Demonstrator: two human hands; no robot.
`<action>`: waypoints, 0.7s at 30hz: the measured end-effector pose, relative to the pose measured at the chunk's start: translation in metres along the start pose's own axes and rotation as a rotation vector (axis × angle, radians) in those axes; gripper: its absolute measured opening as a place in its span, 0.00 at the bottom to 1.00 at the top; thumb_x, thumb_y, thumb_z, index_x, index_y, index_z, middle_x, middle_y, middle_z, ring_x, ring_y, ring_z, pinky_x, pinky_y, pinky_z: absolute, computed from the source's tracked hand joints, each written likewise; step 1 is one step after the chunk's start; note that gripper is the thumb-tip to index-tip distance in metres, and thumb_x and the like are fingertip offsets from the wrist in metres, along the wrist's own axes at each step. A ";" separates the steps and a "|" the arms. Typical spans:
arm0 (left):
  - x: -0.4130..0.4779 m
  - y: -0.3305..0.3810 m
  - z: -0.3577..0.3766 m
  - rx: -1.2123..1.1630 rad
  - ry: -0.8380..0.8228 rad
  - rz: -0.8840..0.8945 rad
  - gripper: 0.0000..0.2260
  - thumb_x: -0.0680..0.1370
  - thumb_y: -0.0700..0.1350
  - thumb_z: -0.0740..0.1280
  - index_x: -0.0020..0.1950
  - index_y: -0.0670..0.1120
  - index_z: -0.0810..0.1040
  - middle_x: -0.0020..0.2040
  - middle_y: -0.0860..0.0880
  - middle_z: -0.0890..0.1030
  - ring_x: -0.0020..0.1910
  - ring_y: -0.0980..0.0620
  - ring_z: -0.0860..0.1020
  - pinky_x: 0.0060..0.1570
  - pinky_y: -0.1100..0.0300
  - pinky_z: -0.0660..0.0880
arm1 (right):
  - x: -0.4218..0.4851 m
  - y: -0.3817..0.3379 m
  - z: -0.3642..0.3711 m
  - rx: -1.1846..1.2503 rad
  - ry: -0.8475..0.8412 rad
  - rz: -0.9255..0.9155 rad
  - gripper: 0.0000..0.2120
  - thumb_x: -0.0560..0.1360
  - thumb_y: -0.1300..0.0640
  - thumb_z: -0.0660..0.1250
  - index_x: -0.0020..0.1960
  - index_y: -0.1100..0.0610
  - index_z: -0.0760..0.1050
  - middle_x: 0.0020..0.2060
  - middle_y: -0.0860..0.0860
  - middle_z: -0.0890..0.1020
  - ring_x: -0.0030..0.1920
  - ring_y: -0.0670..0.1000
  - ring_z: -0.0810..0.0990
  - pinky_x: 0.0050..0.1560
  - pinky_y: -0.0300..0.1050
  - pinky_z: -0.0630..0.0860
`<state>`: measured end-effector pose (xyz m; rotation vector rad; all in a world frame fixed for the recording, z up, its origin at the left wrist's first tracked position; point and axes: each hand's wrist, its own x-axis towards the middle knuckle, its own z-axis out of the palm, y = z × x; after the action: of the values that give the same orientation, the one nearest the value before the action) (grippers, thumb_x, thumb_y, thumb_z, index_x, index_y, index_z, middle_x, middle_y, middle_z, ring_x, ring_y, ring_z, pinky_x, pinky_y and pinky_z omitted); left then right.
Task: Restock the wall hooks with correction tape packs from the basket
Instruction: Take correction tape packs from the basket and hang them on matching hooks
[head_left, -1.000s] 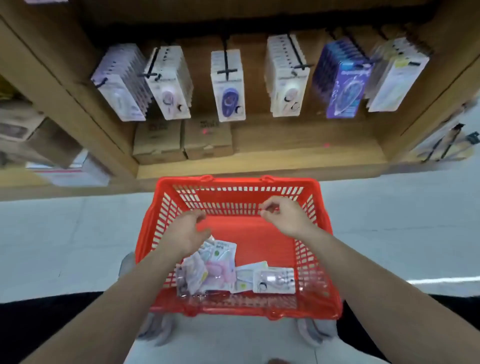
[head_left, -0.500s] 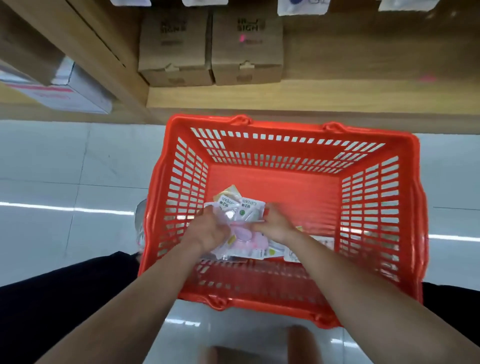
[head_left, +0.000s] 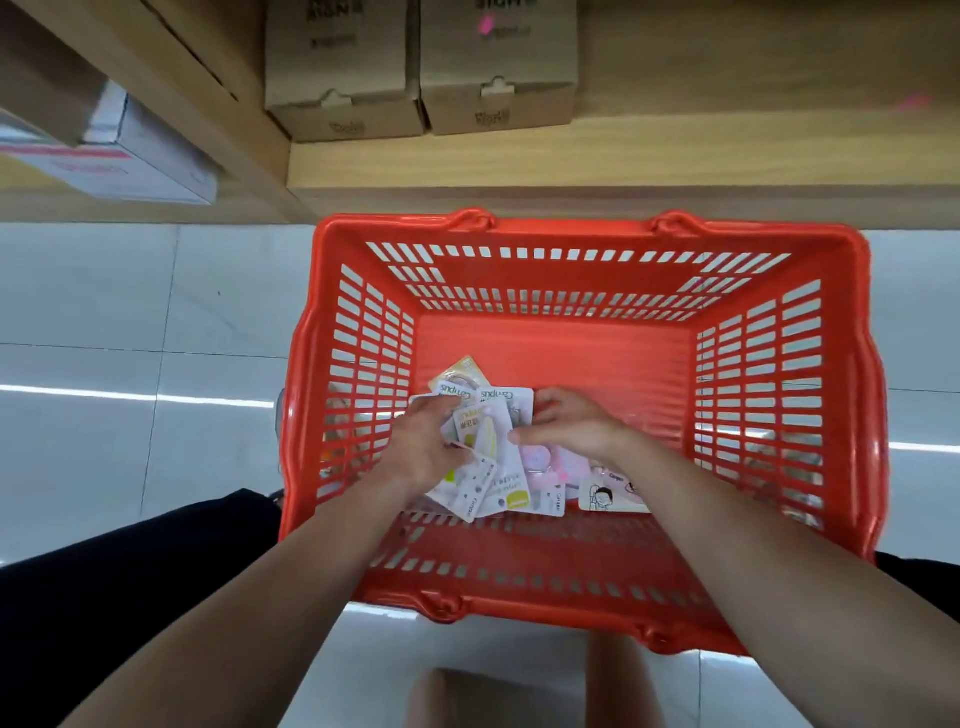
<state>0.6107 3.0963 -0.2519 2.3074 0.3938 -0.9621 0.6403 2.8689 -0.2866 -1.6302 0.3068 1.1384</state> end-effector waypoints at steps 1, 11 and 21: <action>0.002 0.000 0.000 0.099 -0.012 -0.006 0.37 0.69 0.47 0.82 0.76 0.50 0.72 0.74 0.46 0.70 0.71 0.42 0.71 0.71 0.46 0.70 | -0.003 -0.002 0.002 -0.023 -0.021 -0.009 0.23 0.66 0.54 0.84 0.57 0.55 0.80 0.48 0.49 0.87 0.50 0.48 0.85 0.49 0.43 0.81; 0.003 0.011 0.007 0.210 -0.046 -0.145 0.60 0.65 0.65 0.80 0.84 0.47 0.47 0.83 0.44 0.50 0.81 0.39 0.54 0.78 0.44 0.61 | -0.008 0.006 0.001 -0.081 0.060 -0.002 0.23 0.65 0.61 0.84 0.54 0.51 0.76 0.45 0.44 0.82 0.44 0.44 0.81 0.37 0.37 0.76; 0.004 0.007 0.003 0.163 -0.067 -0.037 0.56 0.67 0.54 0.82 0.84 0.48 0.50 0.82 0.47 0.57 0.79 0.45 0.63 0.76 0.49 0.64 | -0.007 0.012 -0.010 -0.360 0.166 -0.051 0.11 0.68 0.45 0.81 0.40 0.47 0.80 0.54 0.42 0.79 0.56 0.50 0.81 0.55 0.53 0.81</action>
<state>0.6153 3.0893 -0.2531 2.4131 0.3429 -1.1242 0.6337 2.8533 -0.2887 -2.0435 0.1707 1.0647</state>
